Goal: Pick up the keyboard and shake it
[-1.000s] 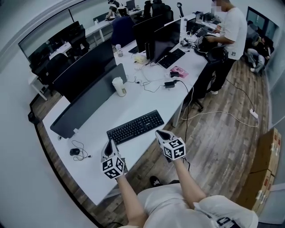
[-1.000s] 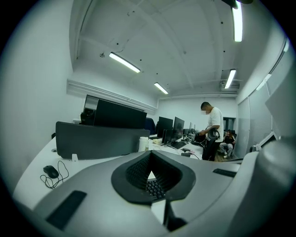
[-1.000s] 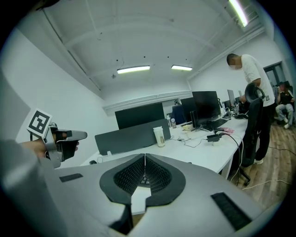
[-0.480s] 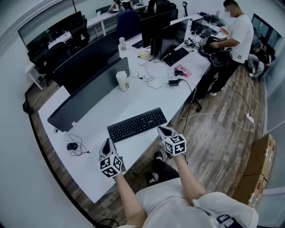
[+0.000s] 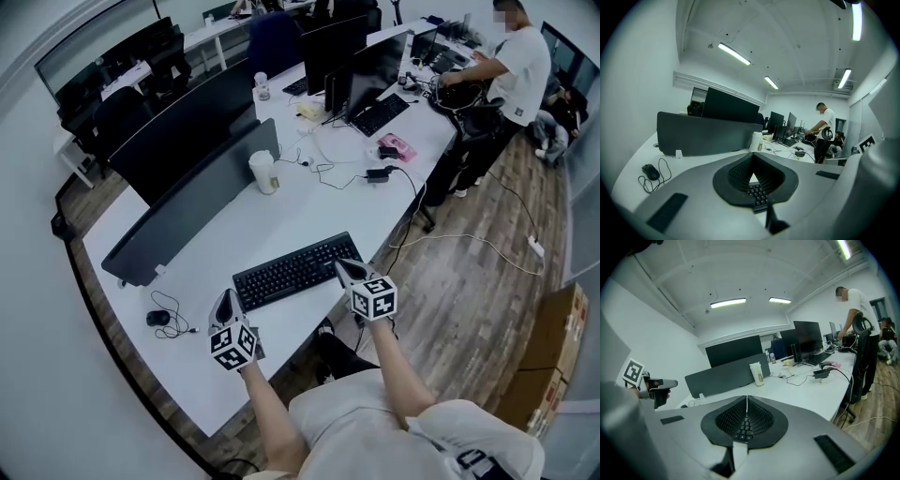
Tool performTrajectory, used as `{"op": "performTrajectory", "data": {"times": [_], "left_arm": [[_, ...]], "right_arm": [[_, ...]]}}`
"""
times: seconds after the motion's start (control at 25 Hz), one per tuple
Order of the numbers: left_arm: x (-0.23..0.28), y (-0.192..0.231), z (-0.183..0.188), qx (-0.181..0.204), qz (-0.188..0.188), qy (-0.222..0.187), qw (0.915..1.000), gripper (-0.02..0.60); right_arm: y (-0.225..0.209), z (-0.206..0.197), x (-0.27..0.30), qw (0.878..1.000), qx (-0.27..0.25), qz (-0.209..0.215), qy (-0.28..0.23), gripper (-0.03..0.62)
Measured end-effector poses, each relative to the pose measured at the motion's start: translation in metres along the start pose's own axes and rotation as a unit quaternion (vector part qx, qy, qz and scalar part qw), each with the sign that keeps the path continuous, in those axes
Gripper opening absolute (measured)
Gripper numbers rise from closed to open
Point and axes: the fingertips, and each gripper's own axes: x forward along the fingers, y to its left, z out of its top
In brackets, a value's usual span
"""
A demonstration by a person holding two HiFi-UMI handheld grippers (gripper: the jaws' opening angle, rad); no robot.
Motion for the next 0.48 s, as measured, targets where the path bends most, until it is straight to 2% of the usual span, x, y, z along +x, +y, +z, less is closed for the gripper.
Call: {"op": "performTrajectory", "data": {"times": [0.28, 0.48], "left_arm": [[0.052, 0.018, 0.01, 0.015, 0.011, 0.025, 0.9995, 0.014], [0.094, 0.018, 0.026, 0.023, 0.007, 0.028, 0.9993, 0.014]], "right_arm": [[-0.043, 0.011, 0.041, 0.999, 0.035, -0.02, 0.0, 0.04], [-0.075, 0.031, 0.07, 0.998, 0.047, -0.034, -0.009, 0.041]]}}
